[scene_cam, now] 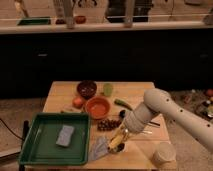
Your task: Place banana in metal cup
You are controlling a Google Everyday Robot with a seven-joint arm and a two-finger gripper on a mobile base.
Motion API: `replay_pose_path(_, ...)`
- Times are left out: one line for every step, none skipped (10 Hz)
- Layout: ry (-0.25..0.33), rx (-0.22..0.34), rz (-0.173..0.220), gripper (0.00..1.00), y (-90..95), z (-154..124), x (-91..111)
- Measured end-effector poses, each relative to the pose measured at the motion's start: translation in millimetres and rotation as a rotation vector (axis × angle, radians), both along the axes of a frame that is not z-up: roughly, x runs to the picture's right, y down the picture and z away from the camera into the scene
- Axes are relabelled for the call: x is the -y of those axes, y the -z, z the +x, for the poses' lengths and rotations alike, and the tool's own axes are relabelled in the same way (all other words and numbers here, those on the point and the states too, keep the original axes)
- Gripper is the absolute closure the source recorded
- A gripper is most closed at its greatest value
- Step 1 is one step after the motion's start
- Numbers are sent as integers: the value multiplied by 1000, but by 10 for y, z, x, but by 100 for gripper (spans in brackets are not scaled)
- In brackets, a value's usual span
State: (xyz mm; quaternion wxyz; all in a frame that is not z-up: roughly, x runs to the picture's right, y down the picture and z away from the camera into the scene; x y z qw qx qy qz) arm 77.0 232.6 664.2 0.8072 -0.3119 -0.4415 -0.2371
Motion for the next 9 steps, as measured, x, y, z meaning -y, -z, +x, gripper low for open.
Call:
replay_pose_path(-5, 22, -14, 100, 35, -3, 1)
replay_pose_path(-16, 56, -37, 100, 67, -16, -3)
replay_pose_path(-24, 75, -54, 100, 81, -21, -14)
replay_pose_path(-33, 98, -73, 100, 97, -32, -22)
replay_pose_path(-41, 115, -91, 100, 105, -31, -46)
replay_pose_path(-50, 131, -111, 100, 114, -32, -71)
replay_pose_path(-57, 148, -132, 100, 116, -45, -97)
replay_pose_path(-61, 162, -148, 100, 114, -69, -121)
replay_pose_path(-62, 179, -169, 100, 117, -103, -149)
